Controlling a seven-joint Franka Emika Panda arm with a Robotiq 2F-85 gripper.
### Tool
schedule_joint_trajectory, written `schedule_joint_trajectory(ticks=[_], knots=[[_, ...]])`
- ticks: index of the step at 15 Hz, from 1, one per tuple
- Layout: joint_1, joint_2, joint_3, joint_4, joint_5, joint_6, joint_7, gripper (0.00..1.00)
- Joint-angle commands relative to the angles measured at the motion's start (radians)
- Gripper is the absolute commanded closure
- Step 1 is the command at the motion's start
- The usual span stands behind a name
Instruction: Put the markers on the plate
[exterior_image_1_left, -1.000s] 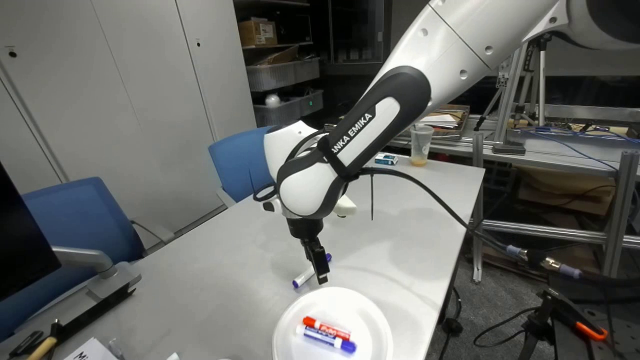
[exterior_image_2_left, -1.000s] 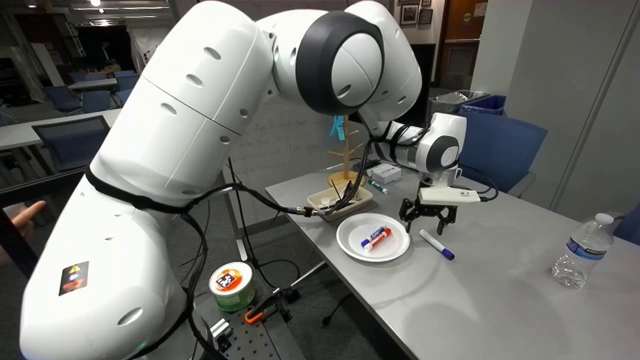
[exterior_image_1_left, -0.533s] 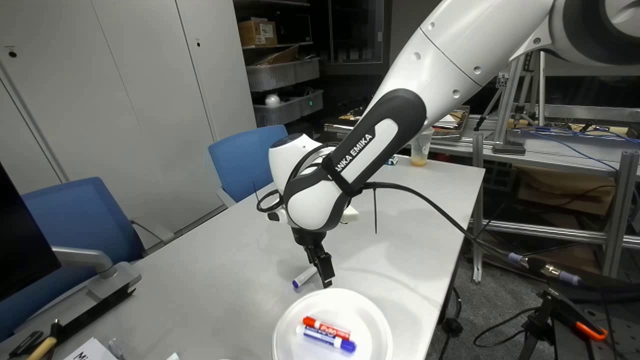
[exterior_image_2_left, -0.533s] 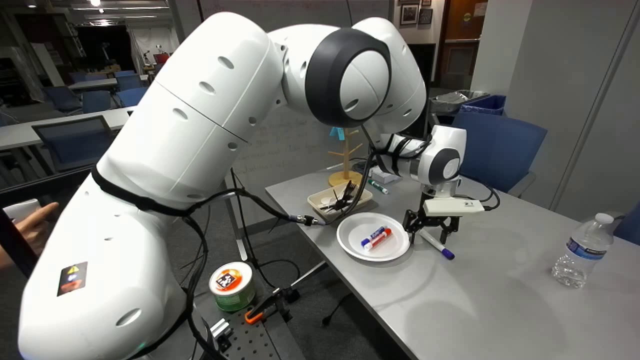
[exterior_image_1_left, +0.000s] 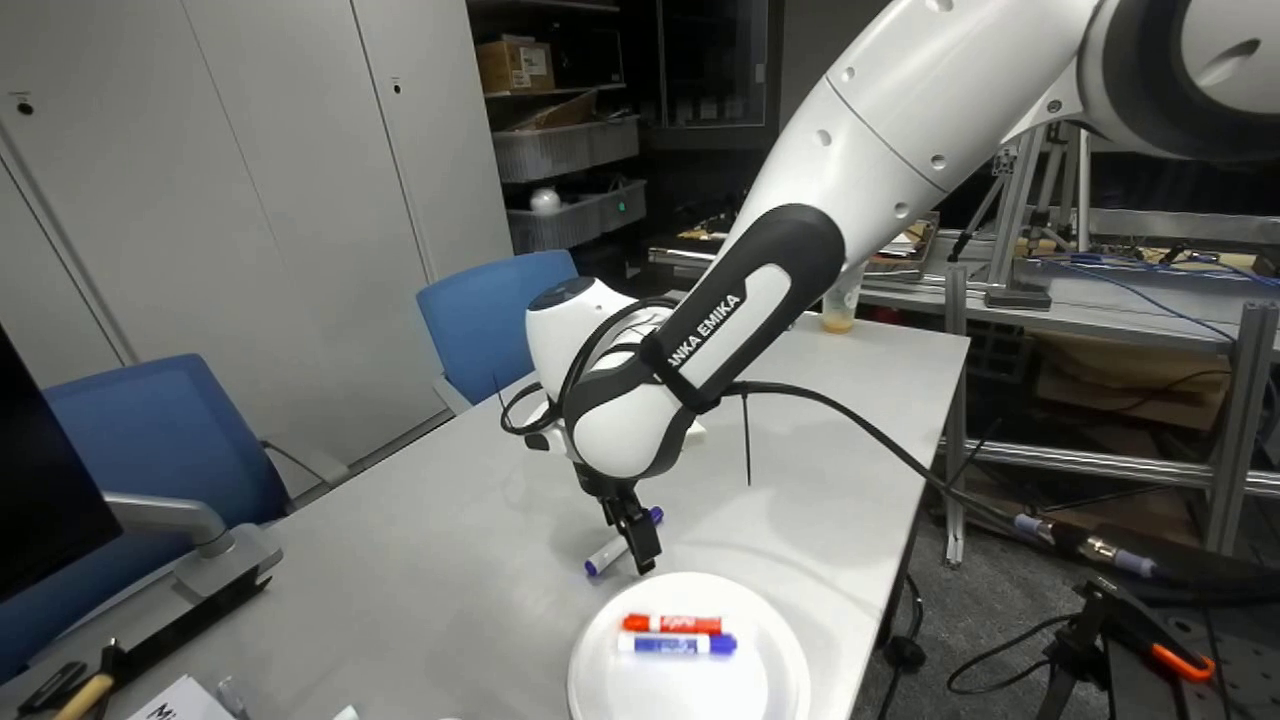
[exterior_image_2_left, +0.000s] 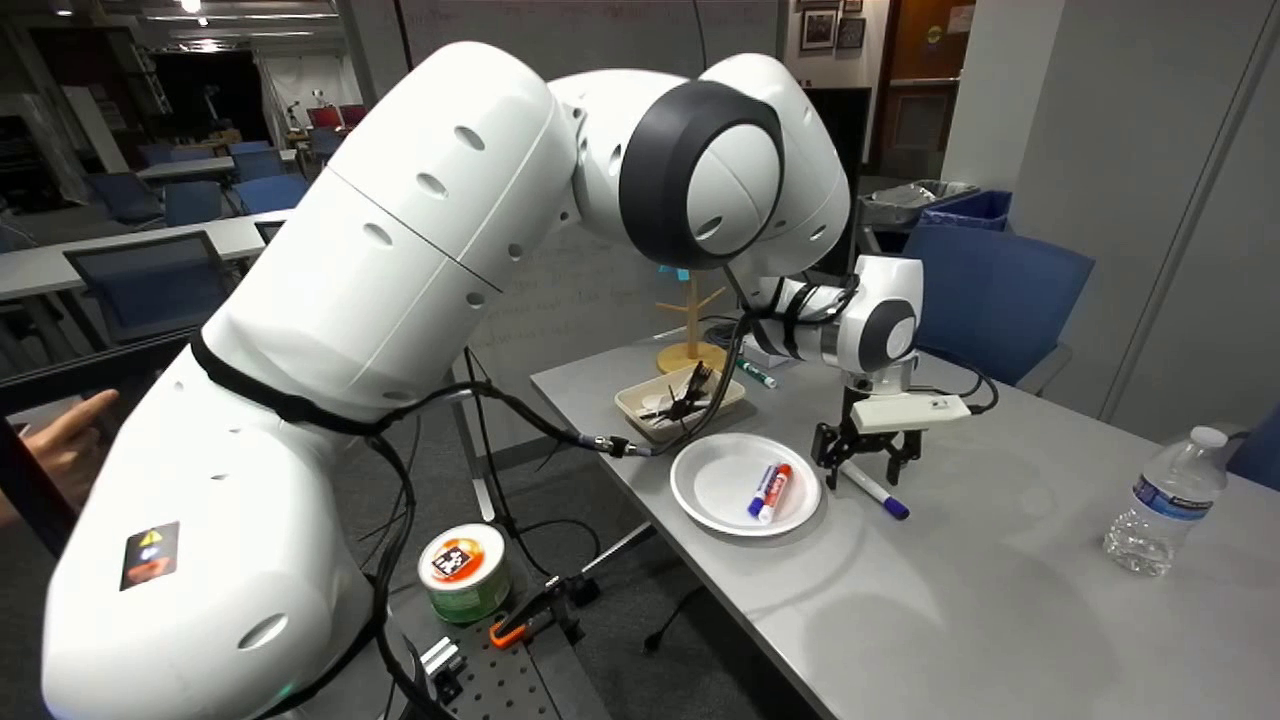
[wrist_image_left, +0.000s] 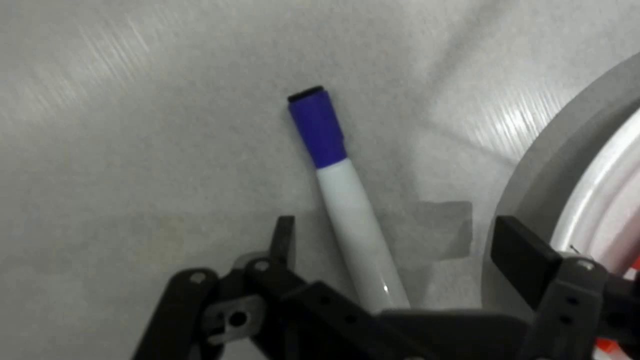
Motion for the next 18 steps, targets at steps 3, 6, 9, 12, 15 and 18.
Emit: schedule_joint_trajectory(ticks=[3, 6, 9, 12, 15, 18], knots=[[0.001, 0.023, -0.009, 0.062, -0.015, 0.000, -0.018, 0.00], [0.005, 0.040, -0.022, 0.076, -0.023, 0.006, -0.007, 0.02], [0.009, 0.054, -0.025, 0.083, -0.023, 0.006, -0.003, 0.29], [0.010, 0.062, -0.025, 0.090, -0.024, 0.005, -0.002, 0.53], [0.007, 0.062, -0.023, 0.100, -0.017, 0.004, 0.002, 0.75], [0.008, 0.042, -0.027, 0.087, -0.017, 0.001, 0.013, 0.98]])
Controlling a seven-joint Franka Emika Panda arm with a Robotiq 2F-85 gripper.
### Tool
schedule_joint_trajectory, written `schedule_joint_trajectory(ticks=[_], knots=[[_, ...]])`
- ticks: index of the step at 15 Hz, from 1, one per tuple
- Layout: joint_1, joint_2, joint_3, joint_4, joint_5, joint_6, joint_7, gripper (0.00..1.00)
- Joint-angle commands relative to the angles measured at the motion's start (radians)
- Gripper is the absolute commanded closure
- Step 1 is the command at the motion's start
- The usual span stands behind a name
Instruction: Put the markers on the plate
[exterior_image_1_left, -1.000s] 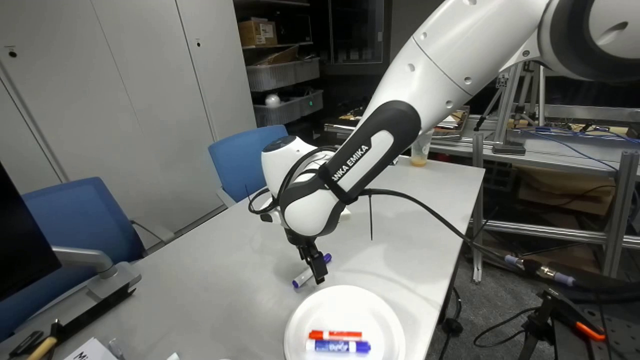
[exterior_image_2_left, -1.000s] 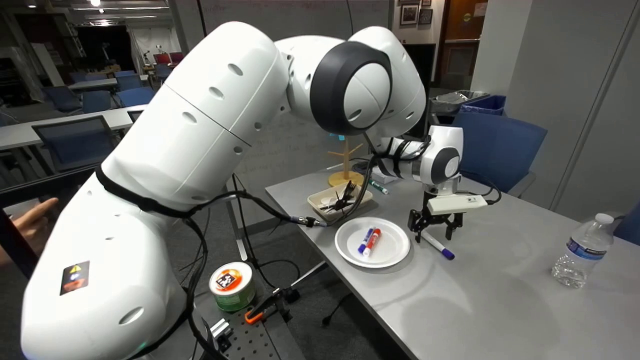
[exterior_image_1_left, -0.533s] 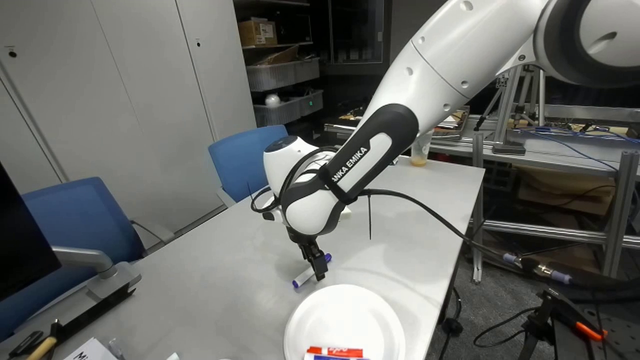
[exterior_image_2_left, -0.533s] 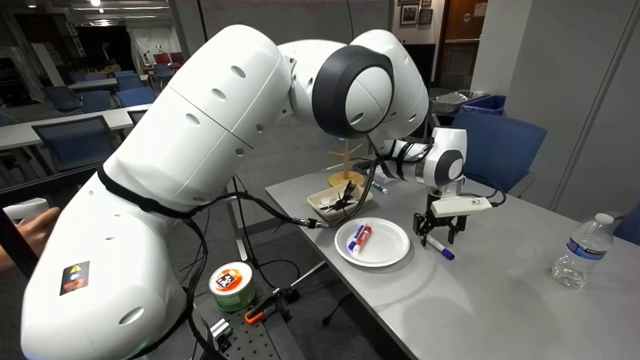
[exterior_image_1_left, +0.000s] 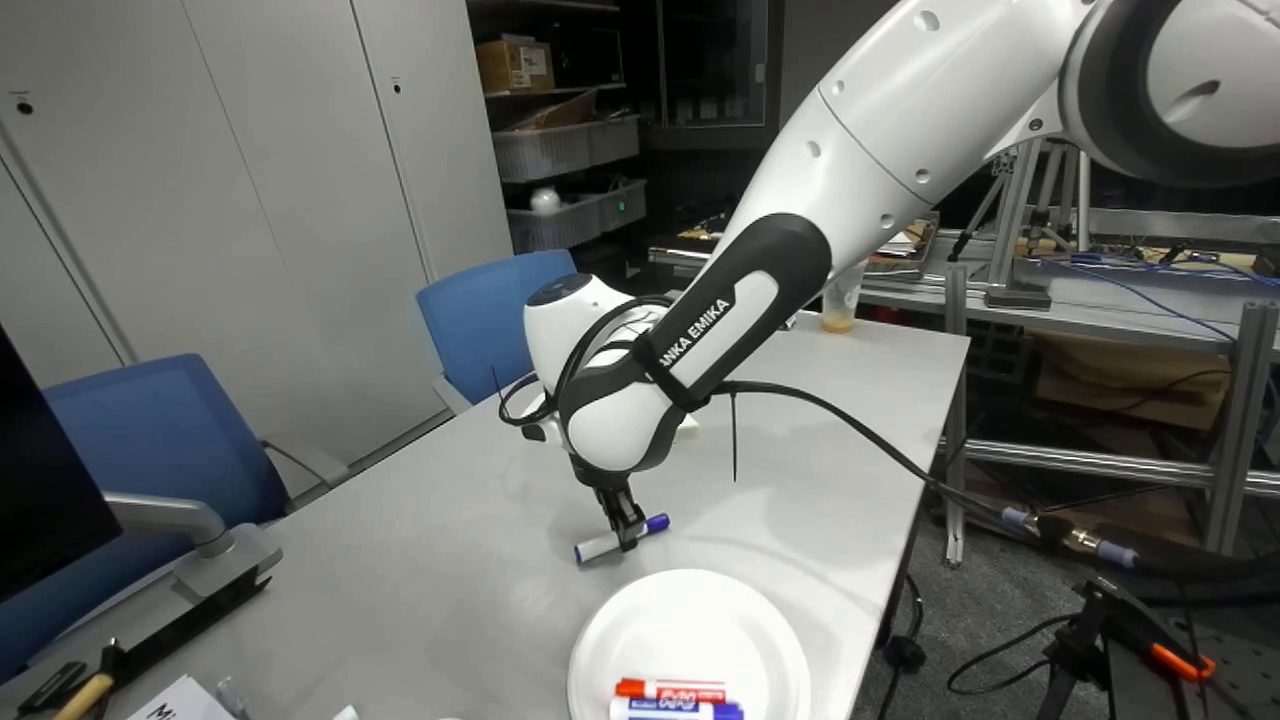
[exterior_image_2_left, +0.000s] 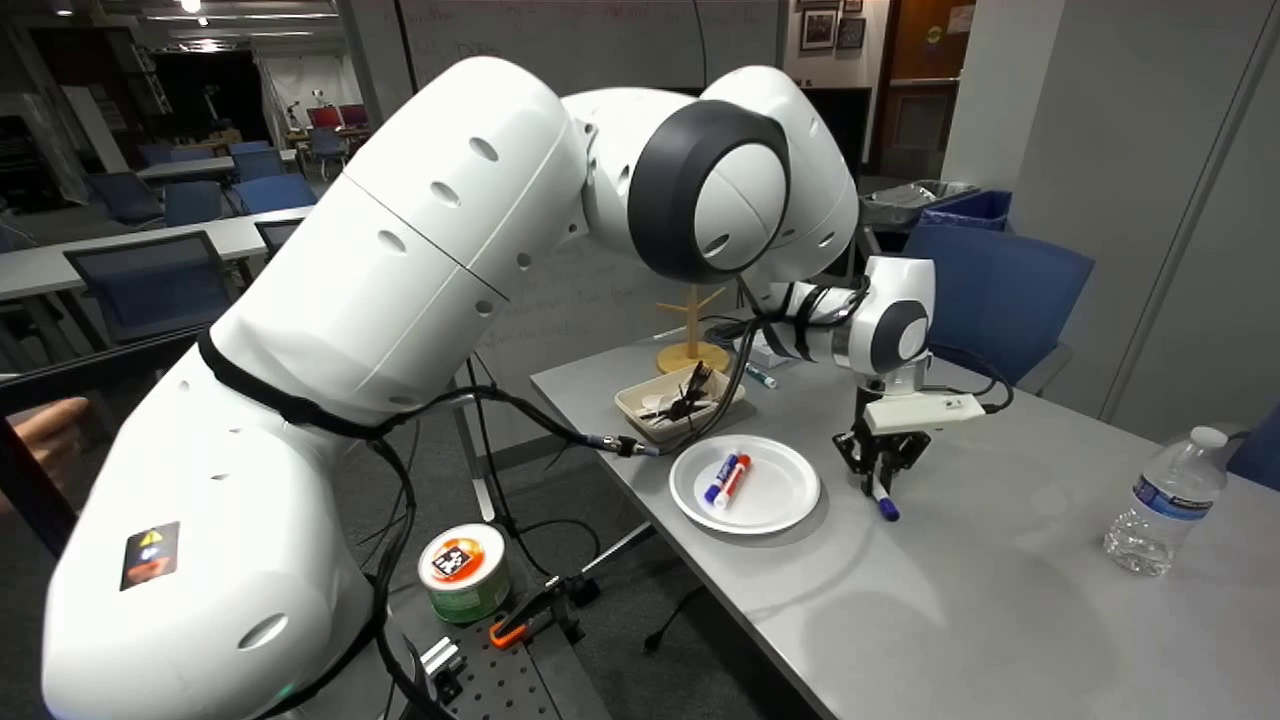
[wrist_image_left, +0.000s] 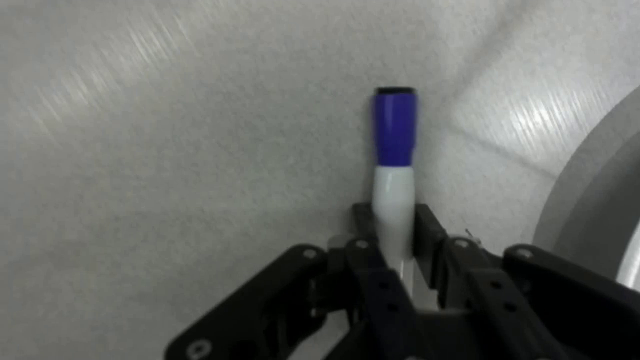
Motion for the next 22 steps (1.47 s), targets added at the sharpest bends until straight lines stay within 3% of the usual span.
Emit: schedule_joint_trajectory(ticks=[1, 9, 13, 22], knots=[[0.008, -0.009, -0.009, 0.014, -0.010, -0.004, 0.019, 0.96], [0.028, -0.202, 0.010, -0.128, 0.019, -0.093, 0.135, 0.94], [0.026, -0.290, 0.054, -0.228, 0.084, -0.138, 0.215, 0.94], [0.038, -0.353, 0.112, -0.435, 0.210, -0.051, 0.391, 0.94]])
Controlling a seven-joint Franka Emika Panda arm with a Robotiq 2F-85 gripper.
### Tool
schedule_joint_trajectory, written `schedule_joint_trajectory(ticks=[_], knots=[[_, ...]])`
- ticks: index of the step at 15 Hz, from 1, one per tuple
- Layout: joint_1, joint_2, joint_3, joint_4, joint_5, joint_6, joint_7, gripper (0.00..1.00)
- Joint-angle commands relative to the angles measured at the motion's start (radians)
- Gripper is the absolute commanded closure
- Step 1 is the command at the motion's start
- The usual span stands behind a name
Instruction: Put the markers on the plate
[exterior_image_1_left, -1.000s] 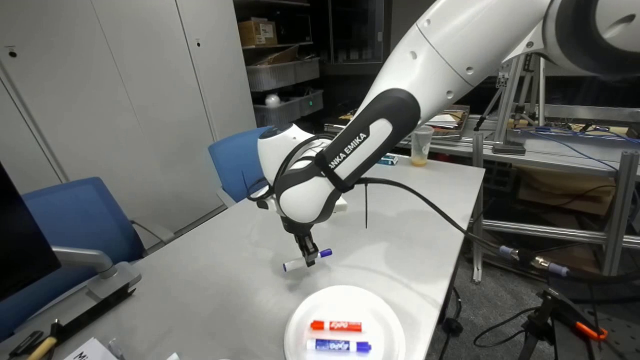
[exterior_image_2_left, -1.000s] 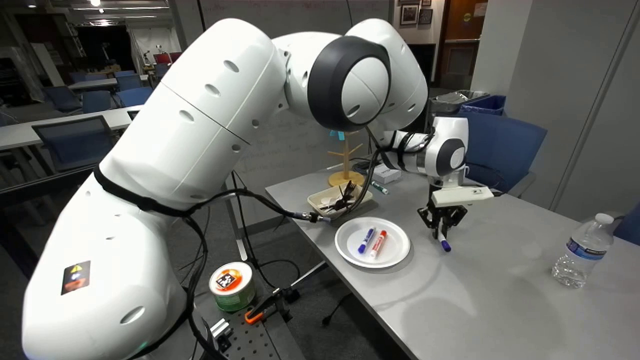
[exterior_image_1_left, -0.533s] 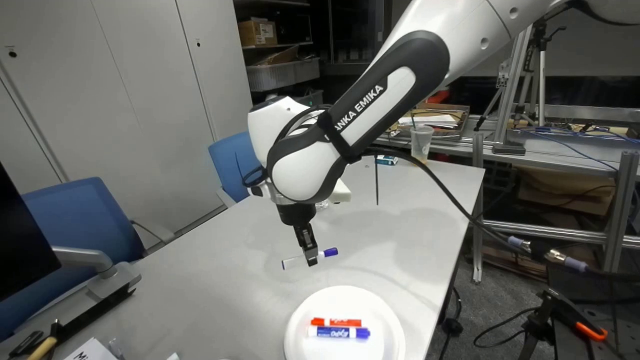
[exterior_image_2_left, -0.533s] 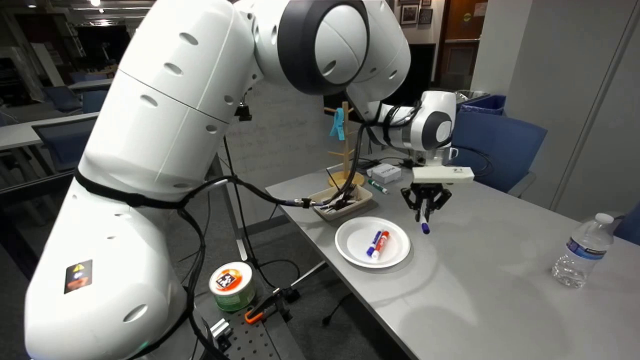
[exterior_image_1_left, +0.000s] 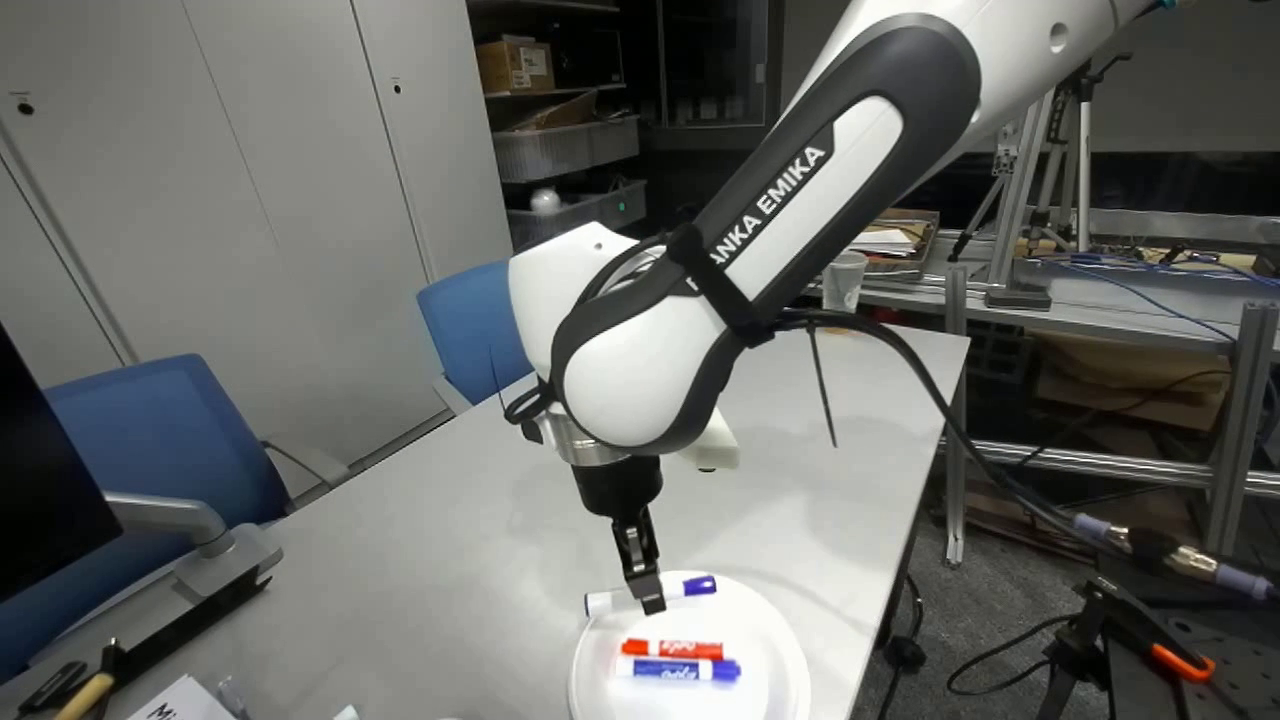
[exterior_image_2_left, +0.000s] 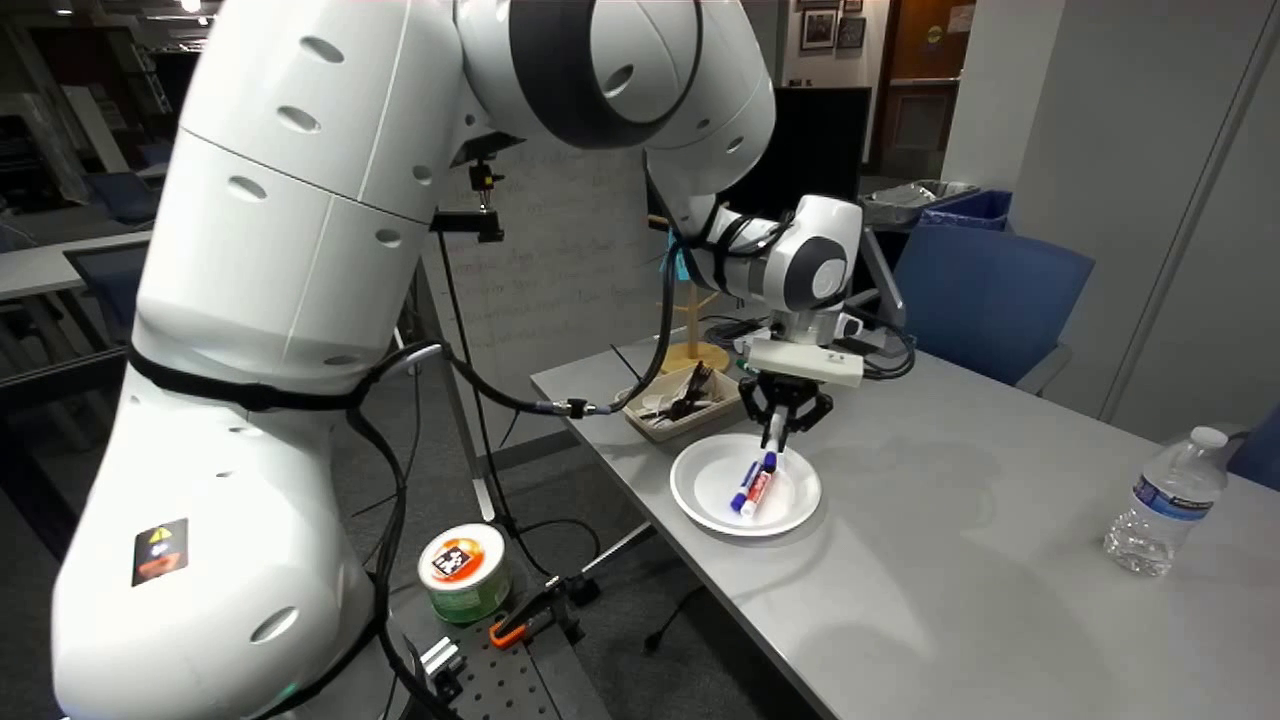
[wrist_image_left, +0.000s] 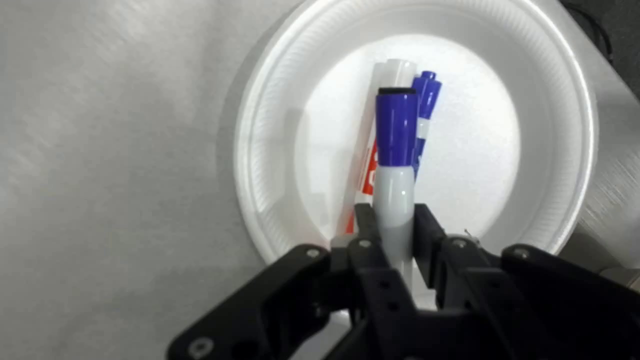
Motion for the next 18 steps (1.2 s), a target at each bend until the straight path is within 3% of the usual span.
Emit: schedule_joint_trajectory(ticks=[1, 11, 12, 13, 18], knots=[[0.005, -0.033, 0.011, -0.104, 0.050, 0.073, 0.054, 0.94], [0.017, -0.006, 0.041, -0.191, 0.068, 0.185, 0.090, 0.94], [0.020, -0.005, 0.040, -0.191, 0.064, 0.186, 0.093, 0.53], [0.021, -0.006, 0.039, -0.193, 0.061, 0.192, 0.097, 0.52], [0.018, -0.052, 0.036, -0.217, 0.052, 0.182, 0.095, 0.16]])
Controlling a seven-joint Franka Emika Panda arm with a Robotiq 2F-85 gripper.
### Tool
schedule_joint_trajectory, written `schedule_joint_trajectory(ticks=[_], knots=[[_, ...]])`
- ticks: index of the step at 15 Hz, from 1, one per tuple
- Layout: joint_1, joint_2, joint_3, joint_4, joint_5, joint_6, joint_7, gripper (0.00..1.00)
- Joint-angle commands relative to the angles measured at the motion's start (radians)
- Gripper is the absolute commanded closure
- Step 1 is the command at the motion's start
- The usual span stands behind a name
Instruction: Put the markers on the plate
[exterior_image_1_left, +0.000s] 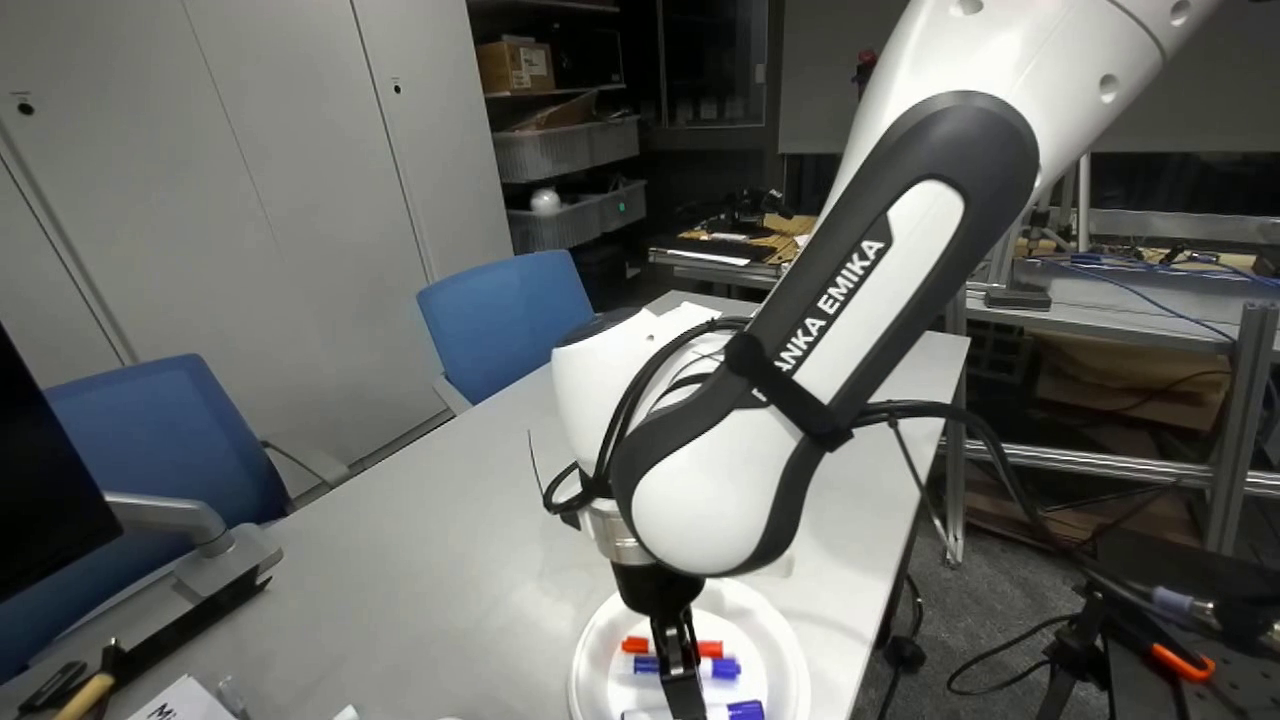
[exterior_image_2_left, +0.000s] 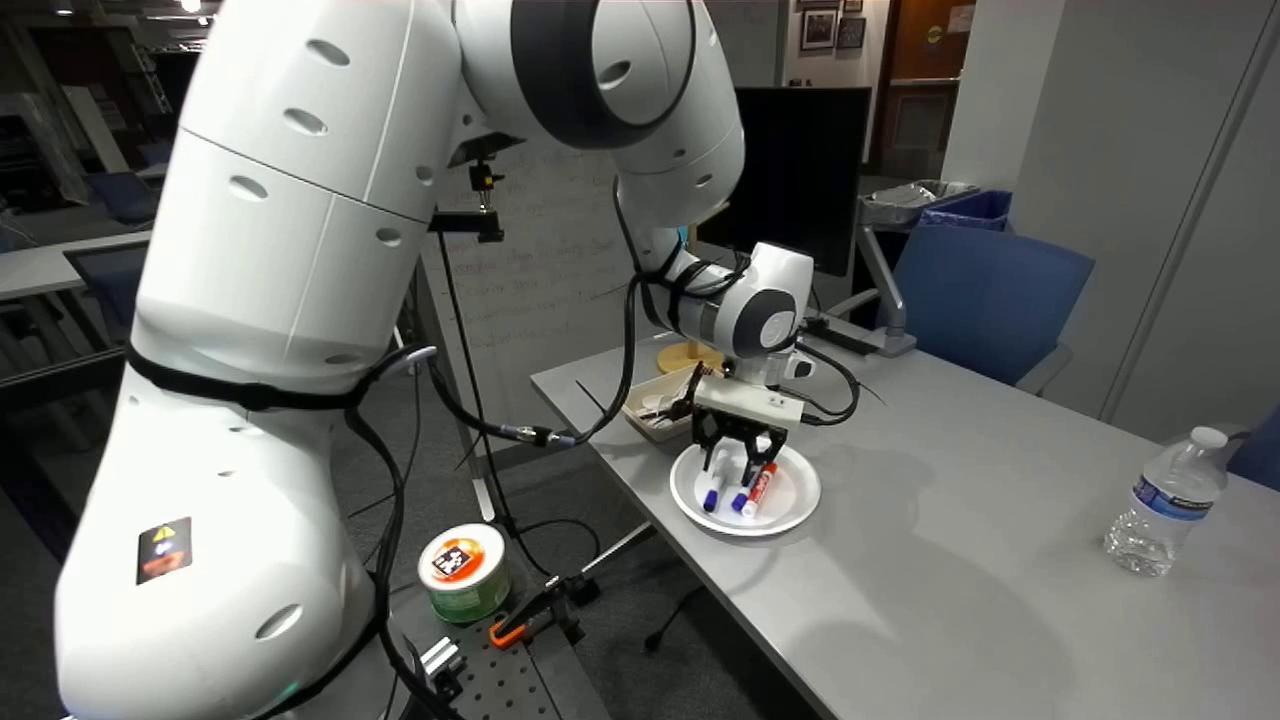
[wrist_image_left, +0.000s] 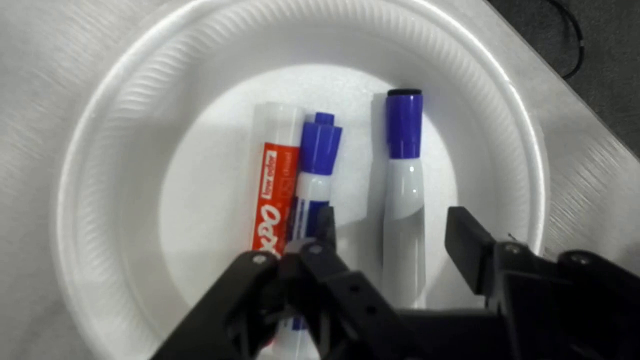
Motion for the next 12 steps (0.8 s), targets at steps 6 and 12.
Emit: schedule_joint_trajectory(ticks=[6, 12], knots=[[-0.010, -0.181, 0.008, -0.104, 0.034, 0.006, -0.012, 0.00], [-0.007, -0.375, 0.002, -0.248, 0.080, 0.054, -0.012, 0.00]])
